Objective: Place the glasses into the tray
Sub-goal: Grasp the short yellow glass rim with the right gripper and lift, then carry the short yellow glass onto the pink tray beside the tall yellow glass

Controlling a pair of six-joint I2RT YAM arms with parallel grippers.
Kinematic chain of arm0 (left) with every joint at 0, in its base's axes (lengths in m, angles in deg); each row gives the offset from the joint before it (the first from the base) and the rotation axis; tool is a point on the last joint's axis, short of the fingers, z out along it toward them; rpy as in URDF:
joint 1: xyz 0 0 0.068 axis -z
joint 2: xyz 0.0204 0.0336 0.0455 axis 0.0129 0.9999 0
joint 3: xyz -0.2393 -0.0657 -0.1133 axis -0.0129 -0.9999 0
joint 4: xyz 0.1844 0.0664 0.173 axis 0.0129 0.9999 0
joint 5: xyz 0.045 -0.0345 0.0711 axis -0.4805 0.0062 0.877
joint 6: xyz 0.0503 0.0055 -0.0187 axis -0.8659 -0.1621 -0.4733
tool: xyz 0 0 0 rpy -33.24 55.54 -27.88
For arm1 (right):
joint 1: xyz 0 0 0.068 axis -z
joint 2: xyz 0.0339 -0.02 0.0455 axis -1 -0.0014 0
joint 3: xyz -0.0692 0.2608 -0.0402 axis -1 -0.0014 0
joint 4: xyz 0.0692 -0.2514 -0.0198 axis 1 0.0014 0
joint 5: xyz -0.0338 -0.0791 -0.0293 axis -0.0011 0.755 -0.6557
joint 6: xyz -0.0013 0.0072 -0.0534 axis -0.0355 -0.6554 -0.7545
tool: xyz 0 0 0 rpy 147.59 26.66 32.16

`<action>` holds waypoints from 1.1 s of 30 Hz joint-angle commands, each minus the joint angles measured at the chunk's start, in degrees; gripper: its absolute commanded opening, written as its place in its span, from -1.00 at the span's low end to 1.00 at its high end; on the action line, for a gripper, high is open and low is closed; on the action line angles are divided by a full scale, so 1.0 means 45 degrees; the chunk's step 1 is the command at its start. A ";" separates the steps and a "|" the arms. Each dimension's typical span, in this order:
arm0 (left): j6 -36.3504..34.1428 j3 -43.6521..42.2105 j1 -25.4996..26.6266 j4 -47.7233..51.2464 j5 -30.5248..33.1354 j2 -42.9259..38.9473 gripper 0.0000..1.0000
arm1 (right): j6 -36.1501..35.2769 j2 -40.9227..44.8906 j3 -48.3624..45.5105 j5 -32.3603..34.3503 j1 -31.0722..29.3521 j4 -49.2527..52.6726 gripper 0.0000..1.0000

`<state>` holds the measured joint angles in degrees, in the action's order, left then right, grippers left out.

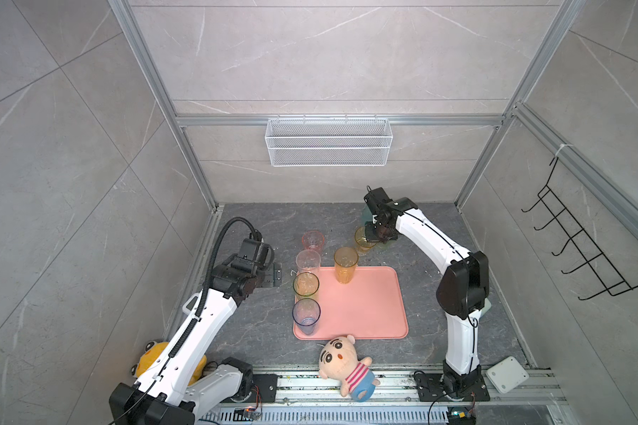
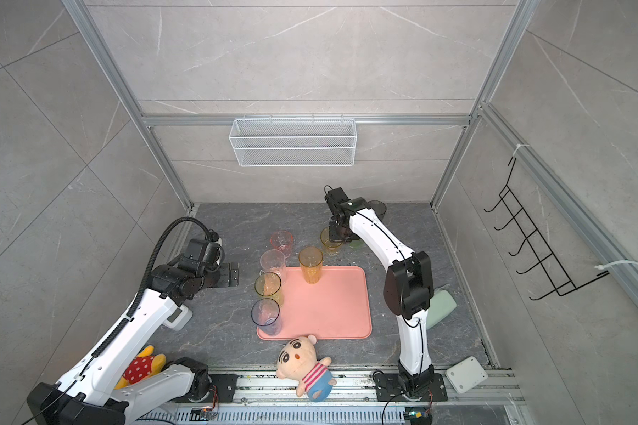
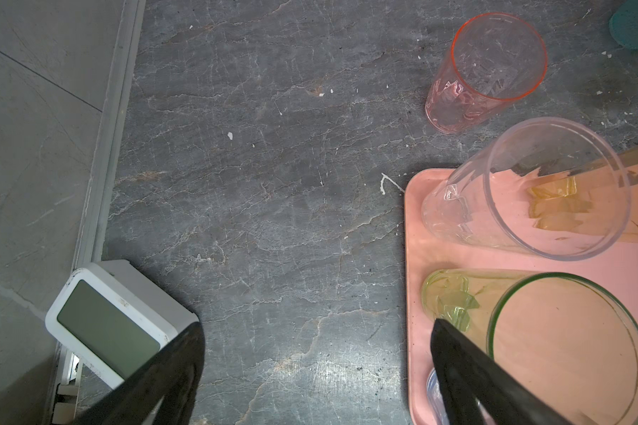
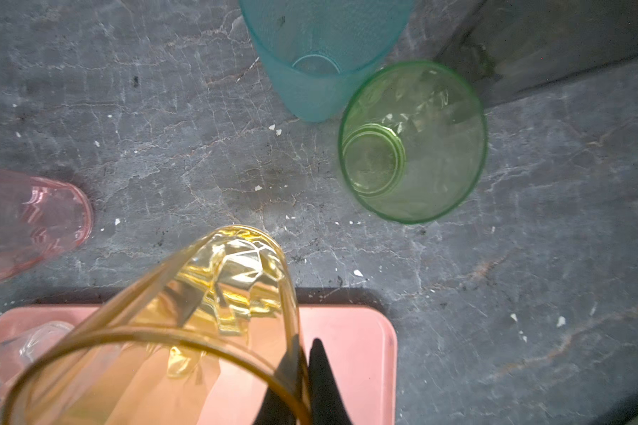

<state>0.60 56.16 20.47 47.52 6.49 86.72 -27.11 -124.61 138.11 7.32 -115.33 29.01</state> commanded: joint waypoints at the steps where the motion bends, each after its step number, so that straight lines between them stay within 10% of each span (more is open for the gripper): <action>1: 0.0006 0.0103 -0.0065 0.0074 0.0241 -0.0164 0.92 | -0.0230 0.1030 -0.0562 0.0331 0.0026 0.0560 -1.00; 33: 0.0056 0.0133 -0.0065 0.0138 0.0676 -0.0152 0.92 | 0.0270 0.5587 -0.5301 0.0155 -0.1694 0.0884 -1.00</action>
<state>0.62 56.16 20.47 47.56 8.13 86.72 -27.66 -101.64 115.68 7.76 -121.60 32.88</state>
